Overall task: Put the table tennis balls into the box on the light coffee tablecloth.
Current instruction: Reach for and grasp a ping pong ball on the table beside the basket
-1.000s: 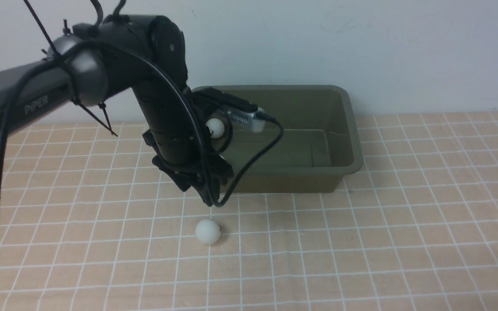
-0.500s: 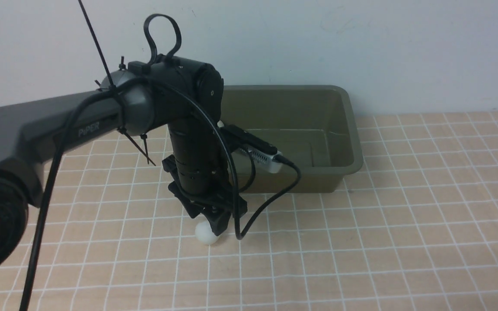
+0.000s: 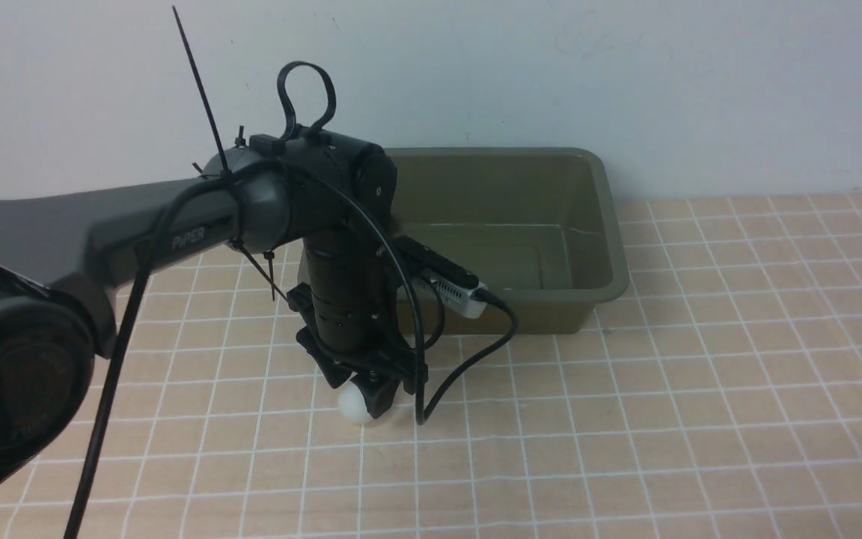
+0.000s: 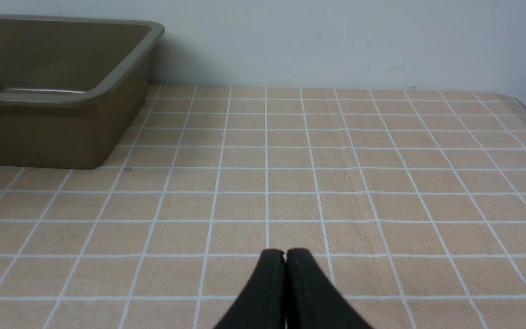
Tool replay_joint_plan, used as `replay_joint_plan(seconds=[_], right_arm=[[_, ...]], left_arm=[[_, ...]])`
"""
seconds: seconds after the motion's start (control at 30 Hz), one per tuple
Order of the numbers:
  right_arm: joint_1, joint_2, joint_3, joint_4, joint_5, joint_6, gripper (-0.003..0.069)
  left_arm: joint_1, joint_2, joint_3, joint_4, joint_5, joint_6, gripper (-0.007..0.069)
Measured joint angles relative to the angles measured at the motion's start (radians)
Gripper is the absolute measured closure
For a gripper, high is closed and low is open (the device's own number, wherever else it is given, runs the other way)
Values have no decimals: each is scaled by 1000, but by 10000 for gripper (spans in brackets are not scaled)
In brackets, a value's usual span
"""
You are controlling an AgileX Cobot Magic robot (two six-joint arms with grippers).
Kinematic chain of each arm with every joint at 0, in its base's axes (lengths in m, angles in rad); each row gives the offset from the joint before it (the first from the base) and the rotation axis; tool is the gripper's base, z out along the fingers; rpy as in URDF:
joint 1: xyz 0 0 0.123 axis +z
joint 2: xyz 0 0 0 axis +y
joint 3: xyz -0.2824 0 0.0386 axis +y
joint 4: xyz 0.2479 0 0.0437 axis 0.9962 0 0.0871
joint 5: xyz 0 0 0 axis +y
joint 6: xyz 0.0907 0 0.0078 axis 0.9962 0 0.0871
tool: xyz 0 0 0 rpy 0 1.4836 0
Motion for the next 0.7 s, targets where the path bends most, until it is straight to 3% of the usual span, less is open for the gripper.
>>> replay_joint_plan(seconds=[0.2,0.33,0.7], right_arm=[[0,0,0,0,0,0,675],[0,0,0,0,0,0,675],[0,0,0,0,0,0,675]], left_arm=[[0,17,0,0,-1,0,253],[0,20,0,0,-1,0,303],[0,17,-60,-5,59,20,304]])
